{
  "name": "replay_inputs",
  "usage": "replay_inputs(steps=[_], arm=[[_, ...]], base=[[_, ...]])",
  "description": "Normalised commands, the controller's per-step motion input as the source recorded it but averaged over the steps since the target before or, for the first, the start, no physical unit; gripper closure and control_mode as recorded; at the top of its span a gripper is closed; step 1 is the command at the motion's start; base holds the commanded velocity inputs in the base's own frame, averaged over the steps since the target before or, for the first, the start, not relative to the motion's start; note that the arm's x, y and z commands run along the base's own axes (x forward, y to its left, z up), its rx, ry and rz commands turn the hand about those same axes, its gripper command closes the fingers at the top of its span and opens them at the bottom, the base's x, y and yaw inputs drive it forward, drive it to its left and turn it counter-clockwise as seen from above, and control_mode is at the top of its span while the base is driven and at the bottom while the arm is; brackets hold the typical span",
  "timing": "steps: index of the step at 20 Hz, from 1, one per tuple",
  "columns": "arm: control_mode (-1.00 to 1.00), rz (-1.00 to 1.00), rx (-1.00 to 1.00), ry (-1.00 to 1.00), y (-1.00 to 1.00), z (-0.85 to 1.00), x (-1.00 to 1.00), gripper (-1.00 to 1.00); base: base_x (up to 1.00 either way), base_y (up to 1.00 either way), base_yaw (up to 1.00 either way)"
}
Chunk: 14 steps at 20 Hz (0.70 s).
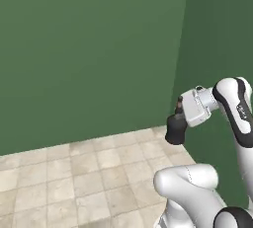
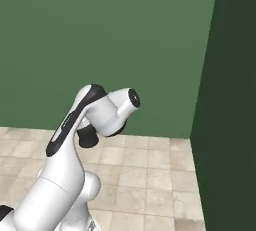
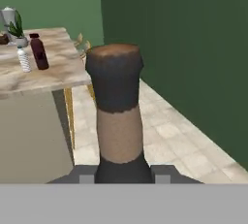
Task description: Place the drinks on the dining counter in a tight cluster.
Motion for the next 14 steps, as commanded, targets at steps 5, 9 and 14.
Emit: replay_inputs(steps=[5,9,14], arm=[[1.0,0.0,0.0,0.0,0.0,0.0,0.0,1.0],[1.0,0.0,0.0,0.0,0.0,0.0,0.0,1.0],[1.0,0.0,0.0,0.0,0.0,0.0,0.0,1.0]], base=[[0.0,0.54,0.97],[0.04,0.52,0.95],[0.44,0.14,0.79]])
